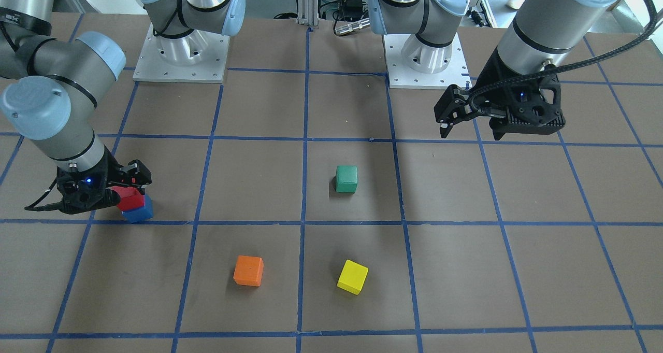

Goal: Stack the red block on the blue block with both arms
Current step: 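Lower the red cube onto the blue cube and open the right gripper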

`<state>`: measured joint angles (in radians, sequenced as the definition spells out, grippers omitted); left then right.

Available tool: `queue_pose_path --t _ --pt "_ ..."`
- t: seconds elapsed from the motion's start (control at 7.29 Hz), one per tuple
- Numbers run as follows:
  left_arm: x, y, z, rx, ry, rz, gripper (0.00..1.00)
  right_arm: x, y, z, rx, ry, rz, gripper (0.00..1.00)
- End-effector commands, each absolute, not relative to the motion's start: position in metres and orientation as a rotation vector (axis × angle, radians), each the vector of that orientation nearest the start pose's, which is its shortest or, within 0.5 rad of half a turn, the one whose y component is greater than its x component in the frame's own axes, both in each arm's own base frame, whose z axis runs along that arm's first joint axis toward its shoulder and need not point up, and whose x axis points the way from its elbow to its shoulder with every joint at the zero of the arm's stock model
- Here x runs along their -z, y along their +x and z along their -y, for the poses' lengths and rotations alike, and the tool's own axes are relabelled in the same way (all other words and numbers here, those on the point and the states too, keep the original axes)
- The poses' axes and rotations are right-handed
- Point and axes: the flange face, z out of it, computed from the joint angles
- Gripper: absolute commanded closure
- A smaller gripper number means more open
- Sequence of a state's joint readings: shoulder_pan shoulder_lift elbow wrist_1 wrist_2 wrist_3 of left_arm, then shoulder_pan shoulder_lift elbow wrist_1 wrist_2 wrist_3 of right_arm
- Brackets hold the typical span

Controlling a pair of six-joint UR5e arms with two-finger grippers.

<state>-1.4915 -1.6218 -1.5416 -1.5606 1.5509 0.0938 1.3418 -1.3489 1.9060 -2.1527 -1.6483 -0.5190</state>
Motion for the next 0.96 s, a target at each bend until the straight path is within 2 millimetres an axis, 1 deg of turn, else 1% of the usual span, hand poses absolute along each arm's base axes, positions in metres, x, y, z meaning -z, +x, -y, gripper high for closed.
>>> queue_pose_path --t 0.0,0.14,0.27,0.41,0.55,0.69,0.82 --pt "-0.477 -0.095 0.522 -0.017 0.014 -3.162 0.0 -0.346 0.012 0.564 0.012 -0.332 -3.207 0.0" --pt "-0.476 -0.096 0.522 -0.019 0.014 -3.162 0.0 -0.381 0.045 0.574 0.05 -0.311 -3.213 0.0" --pt "-0.475 -0.096 0.522 -0.024 0.014 -3.163 0.0 -0.401 0.084 0.57 0.002 -0.366 -3.199 0.0" --pt "-0.476 -0.096 0.522 -0.022 0.014 -3.163 0.0 -0.429 0.107 0.555 0.025 -0.261 -3.211 0.0" --pt "-0.476 -0.096 0.522 -0.022 0.014 -3.163 0.0 -0.454 0.127 0.535 0.063 -0.176 -3.207 0.0" --pt "-0.477 -0.098 0.52 -0.017 0.017 -3.162 0.0 -0.478 0.153 0.515 0.138 -0.125 -3.17 0.0" --pt "-0.478 -0.1 0.52 -0.015 0.01 -3.164 0.0 -0.48 0.168 0.503 0.114 -0.132 -3.173 0.0"
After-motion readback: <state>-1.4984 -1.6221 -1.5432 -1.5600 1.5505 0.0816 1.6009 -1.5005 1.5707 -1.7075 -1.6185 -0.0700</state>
